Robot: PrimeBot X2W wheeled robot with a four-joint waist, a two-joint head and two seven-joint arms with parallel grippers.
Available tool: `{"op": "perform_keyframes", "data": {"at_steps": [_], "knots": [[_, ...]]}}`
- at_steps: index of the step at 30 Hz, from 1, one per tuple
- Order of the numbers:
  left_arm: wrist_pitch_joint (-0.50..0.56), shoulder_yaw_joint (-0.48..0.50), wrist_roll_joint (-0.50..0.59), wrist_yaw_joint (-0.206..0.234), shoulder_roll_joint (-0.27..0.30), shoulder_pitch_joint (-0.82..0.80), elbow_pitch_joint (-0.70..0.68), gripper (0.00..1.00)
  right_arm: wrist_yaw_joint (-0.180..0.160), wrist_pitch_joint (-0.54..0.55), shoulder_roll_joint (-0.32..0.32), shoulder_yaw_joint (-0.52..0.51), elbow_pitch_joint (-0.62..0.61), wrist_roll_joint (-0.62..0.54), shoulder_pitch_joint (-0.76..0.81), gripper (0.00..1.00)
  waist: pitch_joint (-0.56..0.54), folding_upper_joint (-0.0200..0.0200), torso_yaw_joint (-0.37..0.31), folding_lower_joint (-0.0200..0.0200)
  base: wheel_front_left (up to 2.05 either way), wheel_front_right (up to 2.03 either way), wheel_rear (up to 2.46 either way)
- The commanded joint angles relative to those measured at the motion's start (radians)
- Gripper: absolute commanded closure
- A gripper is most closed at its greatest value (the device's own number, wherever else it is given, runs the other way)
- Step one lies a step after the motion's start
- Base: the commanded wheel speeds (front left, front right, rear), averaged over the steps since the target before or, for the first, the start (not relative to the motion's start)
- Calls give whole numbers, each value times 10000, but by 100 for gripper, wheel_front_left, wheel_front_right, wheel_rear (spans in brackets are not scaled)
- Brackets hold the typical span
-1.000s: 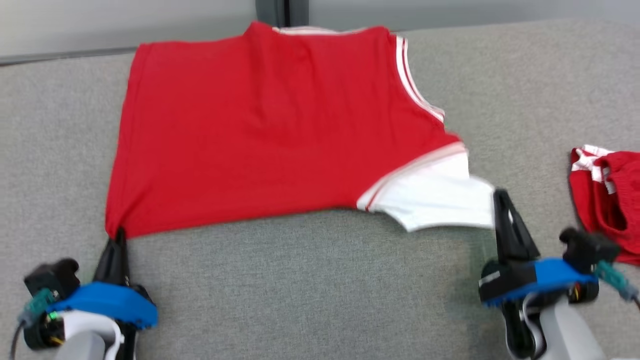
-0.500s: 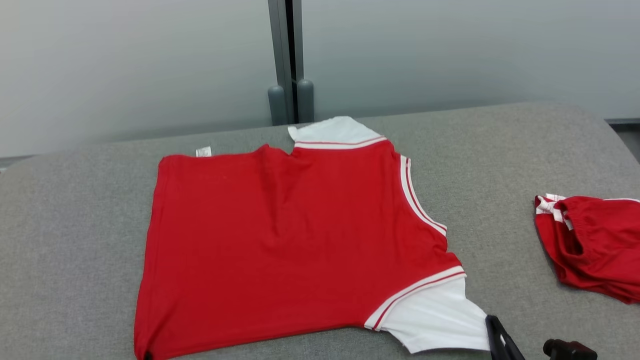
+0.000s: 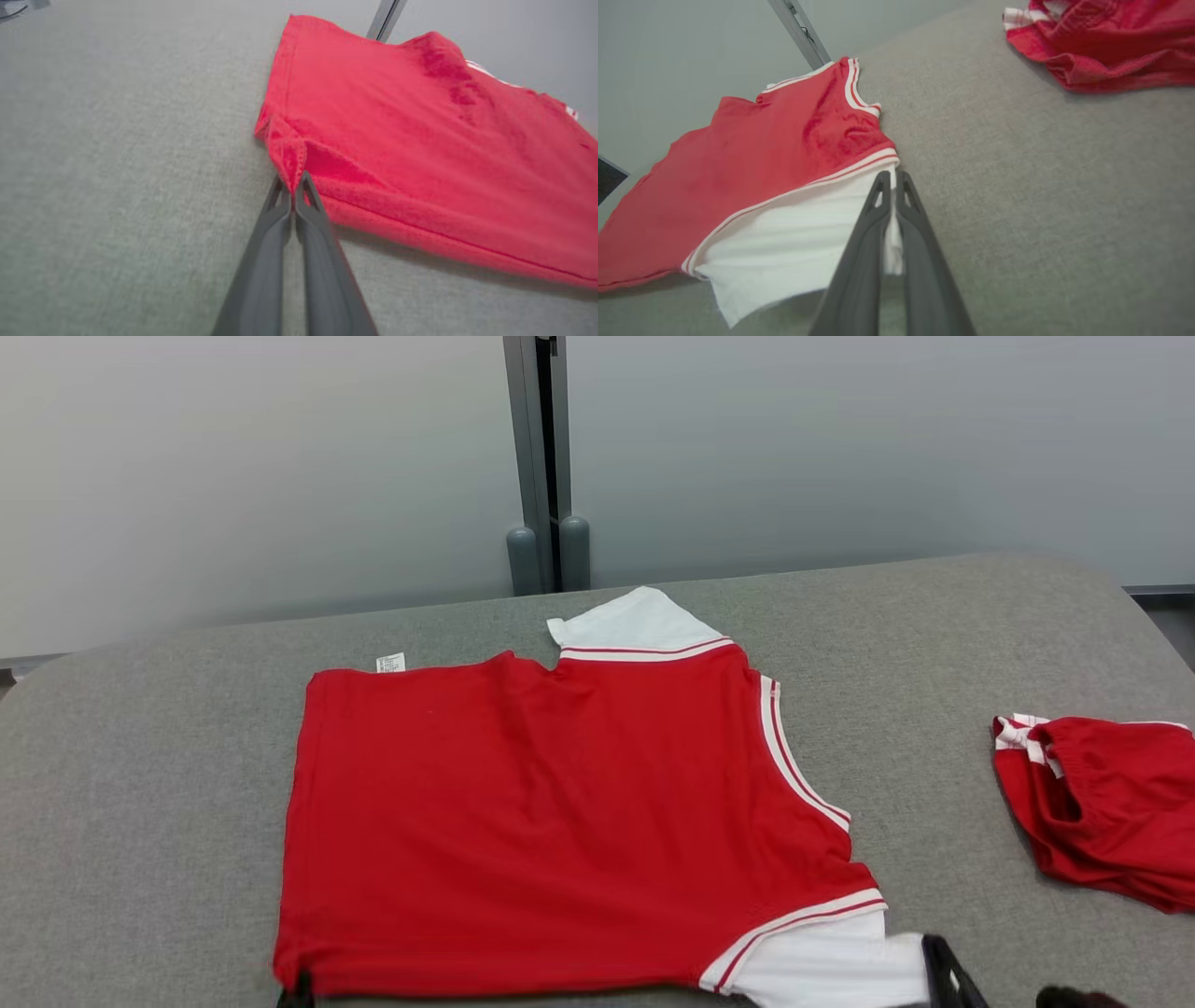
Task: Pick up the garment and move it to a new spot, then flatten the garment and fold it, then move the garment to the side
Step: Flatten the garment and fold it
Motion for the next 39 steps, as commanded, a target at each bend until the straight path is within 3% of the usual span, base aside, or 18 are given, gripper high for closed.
{"op": "perform_keyframes", "data": {"at_steps": [1, 6, 22, 37, 39], "knots": [[-25, -204, -12, 21, 59, -446, -443, 100, -11, -50, -80, -67, -242, 176, -540, 100, 127, 2, 69, 1, 0, 0, 0], [-25, -622, -144, 21, 327, -1215, -923, 100, -9, -49, -67, -104, -313, 185, -1712, 100, 518, 2, 229, 1, 0, 0, 0], [-25, -1254, -883, 21, 1317, -3533, 62, 100, -9, -49, -75, -223, 1160, -529, -5140, 100, 2219, 2, 506, 1, 0, 0, 0], [-25, -2684, -1619, 21, 2034, -4882, 762, 98, -9, -49, -74, -795, 2278, -1108, -6676, 100, 2915, 2, 514, 1, 0, 0, 0], [-25, -2798, -1734, 21, 2044, -4900, 780, 0, -9, -49, -72, -777, 2354, -1040, -6739, 97, 2920, 2, 505, 1, 0, 0, 0]]}}
